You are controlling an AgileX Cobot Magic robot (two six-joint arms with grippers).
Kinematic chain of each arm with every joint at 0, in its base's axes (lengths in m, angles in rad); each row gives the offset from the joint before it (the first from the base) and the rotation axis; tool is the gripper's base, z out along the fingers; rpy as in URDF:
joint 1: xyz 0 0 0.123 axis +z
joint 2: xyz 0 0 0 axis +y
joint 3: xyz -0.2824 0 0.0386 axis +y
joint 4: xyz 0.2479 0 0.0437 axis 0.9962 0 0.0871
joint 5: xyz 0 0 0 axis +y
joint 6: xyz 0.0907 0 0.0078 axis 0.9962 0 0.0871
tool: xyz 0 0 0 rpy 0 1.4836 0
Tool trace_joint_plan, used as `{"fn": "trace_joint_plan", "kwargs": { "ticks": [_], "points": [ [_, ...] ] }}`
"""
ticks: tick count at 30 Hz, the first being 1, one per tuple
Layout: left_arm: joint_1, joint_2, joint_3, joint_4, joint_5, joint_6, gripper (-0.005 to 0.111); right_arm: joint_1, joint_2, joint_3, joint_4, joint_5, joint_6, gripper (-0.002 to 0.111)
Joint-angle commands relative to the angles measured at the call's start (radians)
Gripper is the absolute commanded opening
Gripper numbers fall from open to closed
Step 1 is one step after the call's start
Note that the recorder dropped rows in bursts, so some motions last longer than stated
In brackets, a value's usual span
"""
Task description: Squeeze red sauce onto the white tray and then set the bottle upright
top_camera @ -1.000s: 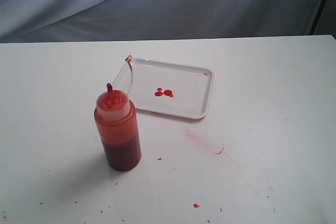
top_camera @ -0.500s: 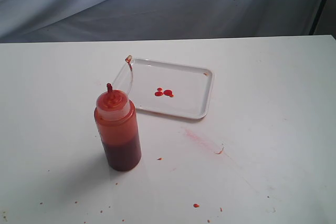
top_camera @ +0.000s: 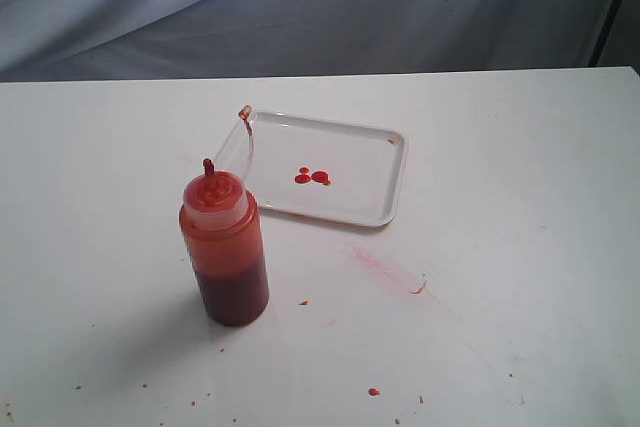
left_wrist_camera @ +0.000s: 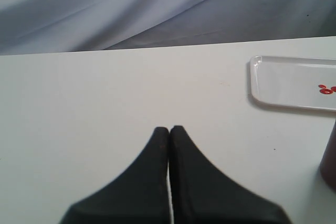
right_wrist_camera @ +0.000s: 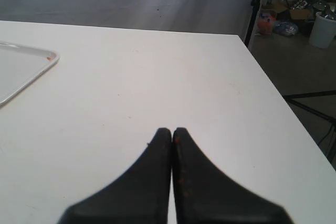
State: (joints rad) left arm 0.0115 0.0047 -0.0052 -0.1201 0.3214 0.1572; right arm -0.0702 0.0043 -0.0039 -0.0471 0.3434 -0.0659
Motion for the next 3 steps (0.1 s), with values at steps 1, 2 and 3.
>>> {"fn": "trace_joint_plan", "kwargs": {
  "ticks": [1, 2, 3],
  "points": [
    [0.000, -0.005, 0.005, 0.004, -0.011, 0.001, 0.000, -0.006, -0.004, 0.004, 0.006, -0.002, -0.005, 0.000],
    [0.000, -0.005, 0.005, 0.004, -0.011, 0.001, 0.000, -0.006, -0.004, 0.004, 0.006, -0.002, -0.005, 0.000],
    [0.000, -0.005, 0.005, 0.004, -0.011, 0.001, 0.000, -0.006, -0.004, 0.004, 0.006, -0.002, -0.005, 0.000]
  ]
}}
